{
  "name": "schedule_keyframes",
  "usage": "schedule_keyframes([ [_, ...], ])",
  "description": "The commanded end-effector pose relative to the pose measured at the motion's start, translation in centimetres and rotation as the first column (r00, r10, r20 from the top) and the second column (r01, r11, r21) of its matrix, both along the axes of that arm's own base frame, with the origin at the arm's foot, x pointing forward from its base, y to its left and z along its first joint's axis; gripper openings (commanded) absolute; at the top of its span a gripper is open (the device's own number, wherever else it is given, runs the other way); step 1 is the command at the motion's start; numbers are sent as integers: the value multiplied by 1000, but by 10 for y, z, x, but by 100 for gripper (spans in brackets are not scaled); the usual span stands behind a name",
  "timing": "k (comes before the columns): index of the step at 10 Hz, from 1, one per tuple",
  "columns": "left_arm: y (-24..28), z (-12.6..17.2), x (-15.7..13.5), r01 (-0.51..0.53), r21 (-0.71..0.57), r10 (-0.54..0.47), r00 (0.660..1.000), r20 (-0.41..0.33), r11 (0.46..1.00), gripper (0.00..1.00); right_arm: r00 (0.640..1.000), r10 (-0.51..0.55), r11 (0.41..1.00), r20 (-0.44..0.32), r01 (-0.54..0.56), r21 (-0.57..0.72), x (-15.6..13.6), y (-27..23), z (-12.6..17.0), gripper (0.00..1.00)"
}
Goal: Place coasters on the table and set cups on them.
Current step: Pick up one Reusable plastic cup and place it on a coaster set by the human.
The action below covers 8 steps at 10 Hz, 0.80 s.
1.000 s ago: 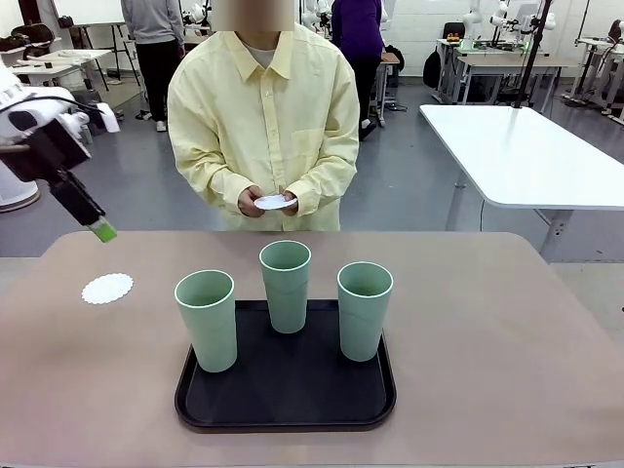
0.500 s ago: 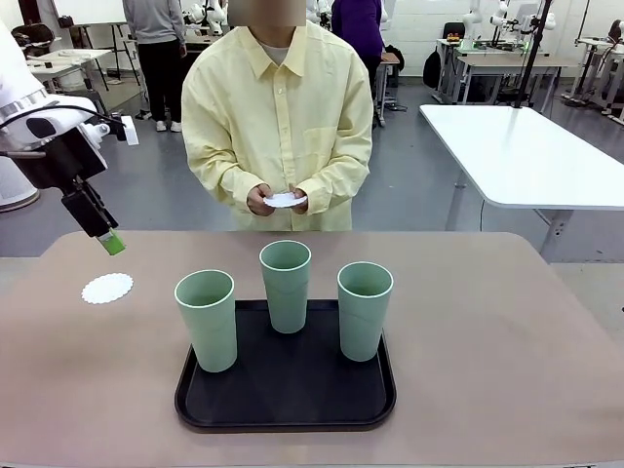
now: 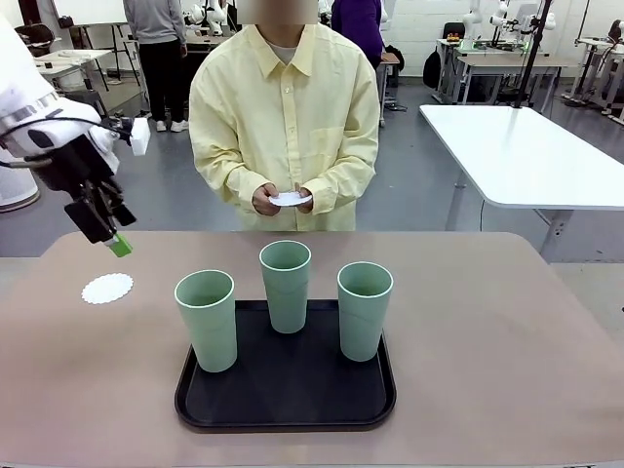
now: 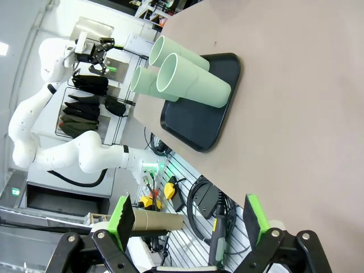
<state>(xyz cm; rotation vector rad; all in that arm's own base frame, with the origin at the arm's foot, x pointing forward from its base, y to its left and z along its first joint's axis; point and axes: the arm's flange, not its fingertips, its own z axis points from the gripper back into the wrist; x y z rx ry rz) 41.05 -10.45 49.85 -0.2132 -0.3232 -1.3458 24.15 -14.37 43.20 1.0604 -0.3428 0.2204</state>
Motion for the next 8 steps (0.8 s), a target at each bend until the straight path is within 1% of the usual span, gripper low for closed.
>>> schedule_keyframes([
  [1,-3,-25,4,186,-156,-176,982,74,970,100,1000,-3,1000,-2,3,5,0,-1,0,100],
  [2,5,-39,6,203,-274,-187,979,86,940,100,1000,-3,1000,-2,3,5,0,-1,0,100],
  [3,19,-56,7,207,-400,-184,978,95,893,100,1000,-3,1000,-2,3,5,0,-1,0,100],
  [4,29,-71,6,197,-503,-186,980,72,842,100,1000,-3,1000,-2,3,5,0,-1,0,100],
  [5,42,-84,9,175,-550,-181,982,43,817,100,1000,-3,1000,-2,3,5,0,-1,0,100],
  [6,50,-92,7,207,-572,-200,977,76,794,100,1000,-3,1000,-2,3,5,0,-1,0,100],
  [8,56,-112,3,299,-607,-273,952,138,736,100,1000,-3,1000,-2,3,5,0,-1,0,100],
])
